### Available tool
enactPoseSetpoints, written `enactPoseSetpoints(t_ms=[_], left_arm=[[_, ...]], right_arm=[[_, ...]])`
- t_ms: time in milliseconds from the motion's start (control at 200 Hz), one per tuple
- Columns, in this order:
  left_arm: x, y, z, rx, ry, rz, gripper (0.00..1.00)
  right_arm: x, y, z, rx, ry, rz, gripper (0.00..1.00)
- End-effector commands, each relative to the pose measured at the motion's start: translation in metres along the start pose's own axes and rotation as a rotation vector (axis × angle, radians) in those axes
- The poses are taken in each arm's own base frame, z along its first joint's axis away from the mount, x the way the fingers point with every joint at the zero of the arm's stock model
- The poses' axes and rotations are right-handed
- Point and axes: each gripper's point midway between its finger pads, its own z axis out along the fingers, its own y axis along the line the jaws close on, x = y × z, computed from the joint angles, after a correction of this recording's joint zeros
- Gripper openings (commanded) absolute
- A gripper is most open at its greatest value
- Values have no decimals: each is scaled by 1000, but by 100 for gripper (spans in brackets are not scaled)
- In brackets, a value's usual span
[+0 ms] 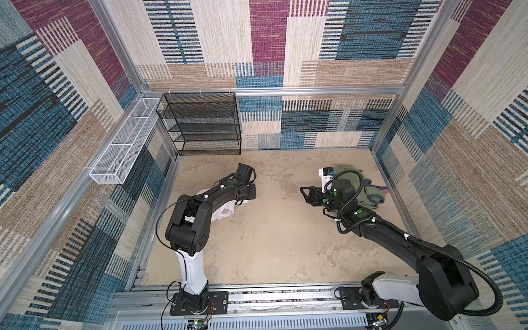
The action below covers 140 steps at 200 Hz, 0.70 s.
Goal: Pick out a specific cloth from the pile
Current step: 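Grasp the white cloth with the left gripper while the right arm withdraws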
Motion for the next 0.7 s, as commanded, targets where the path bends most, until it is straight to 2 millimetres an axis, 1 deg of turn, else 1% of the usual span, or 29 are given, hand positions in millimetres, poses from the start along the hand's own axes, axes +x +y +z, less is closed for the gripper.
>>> enactPoseSetpoints(t_ms=[0, 180, 295, 446, 696], left_arm=[[-7, 1, 7, -19, -13, 38, 45], [-5, 5, 23, -51, 17, 60, 45], [0, 11, 30, -86, 44, 68, 45], [3, 14, 35, -104, 56, 74, 45], [8, 16, 41, -110, 75, 76, 44]], right_arm=[[-1, 1, 2, -20, 8, -15, 60], [-6, -3, 5, -8, 15, -20, 60], [-2, -5, 7, -12, 22, -10, 60], [-1, -4, 8, -17, 27, -5, 60], [-7, -4, 5, -7, 10, -12, 60]])
